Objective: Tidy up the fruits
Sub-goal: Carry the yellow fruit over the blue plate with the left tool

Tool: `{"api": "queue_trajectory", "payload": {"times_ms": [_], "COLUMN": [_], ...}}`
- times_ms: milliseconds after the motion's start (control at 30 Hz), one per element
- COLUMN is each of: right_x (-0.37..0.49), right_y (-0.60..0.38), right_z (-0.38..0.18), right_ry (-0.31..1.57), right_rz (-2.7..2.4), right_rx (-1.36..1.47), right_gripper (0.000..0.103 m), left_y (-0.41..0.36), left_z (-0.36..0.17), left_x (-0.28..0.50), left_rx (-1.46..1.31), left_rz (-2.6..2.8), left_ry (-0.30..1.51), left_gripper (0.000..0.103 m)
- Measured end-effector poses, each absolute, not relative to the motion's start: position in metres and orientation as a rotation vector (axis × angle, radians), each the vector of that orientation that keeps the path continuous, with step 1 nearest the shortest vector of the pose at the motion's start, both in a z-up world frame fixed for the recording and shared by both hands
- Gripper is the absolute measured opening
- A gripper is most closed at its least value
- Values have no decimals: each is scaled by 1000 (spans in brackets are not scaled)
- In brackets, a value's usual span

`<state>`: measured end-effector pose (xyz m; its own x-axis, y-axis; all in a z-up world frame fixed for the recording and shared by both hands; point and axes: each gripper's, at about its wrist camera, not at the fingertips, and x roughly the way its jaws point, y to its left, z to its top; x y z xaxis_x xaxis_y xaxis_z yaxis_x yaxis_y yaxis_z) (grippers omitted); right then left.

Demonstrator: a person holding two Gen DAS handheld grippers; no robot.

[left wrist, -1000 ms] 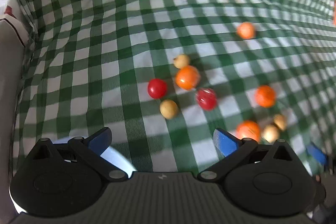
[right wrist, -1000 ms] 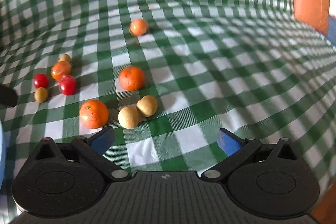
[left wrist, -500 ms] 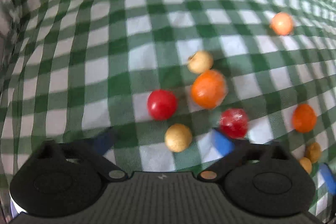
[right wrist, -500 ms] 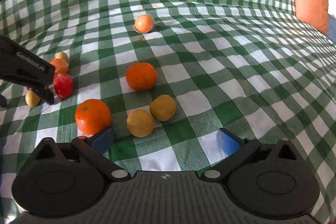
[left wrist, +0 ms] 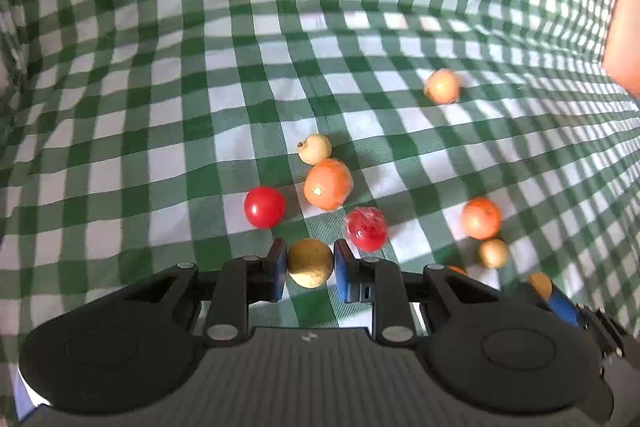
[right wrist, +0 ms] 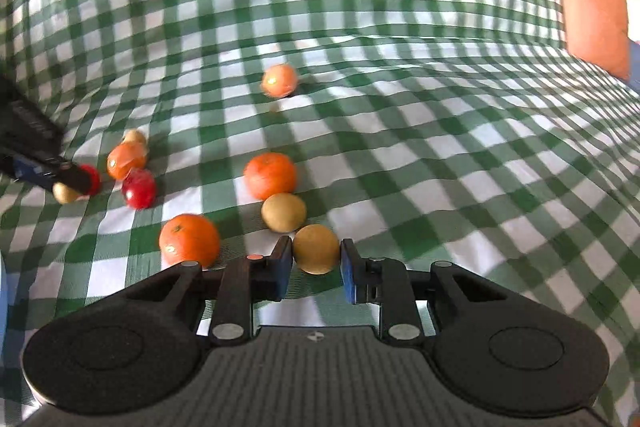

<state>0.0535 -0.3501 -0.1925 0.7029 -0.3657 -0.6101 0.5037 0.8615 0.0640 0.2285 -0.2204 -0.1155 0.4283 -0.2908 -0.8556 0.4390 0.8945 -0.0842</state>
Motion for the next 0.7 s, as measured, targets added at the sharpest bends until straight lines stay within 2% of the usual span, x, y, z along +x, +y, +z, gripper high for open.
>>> {"api": "queue_trajectory", "payload": {"times_ms": [267, 700], "right_x": [21, 4], "right_y": [-336, -218], "right_z": [-156, -103], "right_ry": [614, 657], "right_rz": [-400, -90], "right_rx": [239, 205], "right_gripper": [27, 27], "left_y": [-182, -53], "left_z": [-65, -24], "left_x": [164, 89], "left_rx": [99, 5], "left_rz": [-433, -254], "left_ry": [980, 960], "left_gripper": [27, 27]}}
